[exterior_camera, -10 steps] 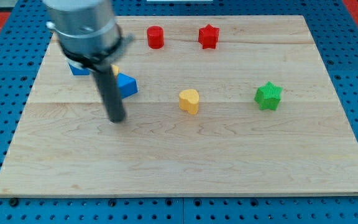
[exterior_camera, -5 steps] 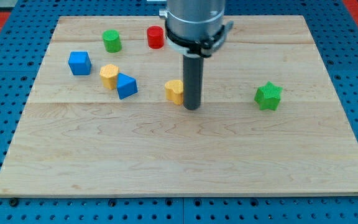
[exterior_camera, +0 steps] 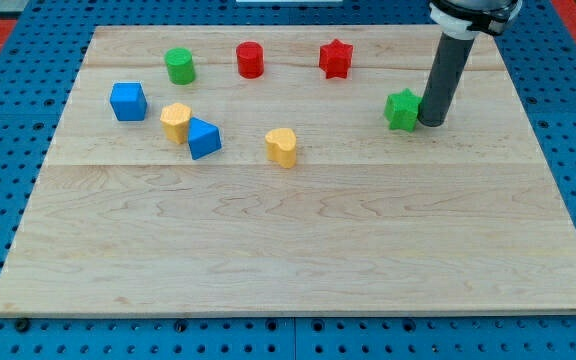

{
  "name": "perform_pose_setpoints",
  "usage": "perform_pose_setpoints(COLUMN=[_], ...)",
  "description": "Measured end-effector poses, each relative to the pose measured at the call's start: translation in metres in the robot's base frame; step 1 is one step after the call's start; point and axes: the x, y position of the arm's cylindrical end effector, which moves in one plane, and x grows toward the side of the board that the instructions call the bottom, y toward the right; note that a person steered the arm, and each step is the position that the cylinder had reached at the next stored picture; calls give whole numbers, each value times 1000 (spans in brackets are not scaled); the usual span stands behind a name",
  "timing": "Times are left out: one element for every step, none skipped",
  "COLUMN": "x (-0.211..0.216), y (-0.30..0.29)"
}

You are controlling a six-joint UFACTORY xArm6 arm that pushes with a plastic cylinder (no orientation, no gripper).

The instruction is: Slide the green star parallel to the red star

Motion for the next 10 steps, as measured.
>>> perform_pose_setpoints(x=[0,0,0,0,-3,-16,-38,-59,-75,-90], y=[14,14,15,24,41,55,30,9,-17,-47])
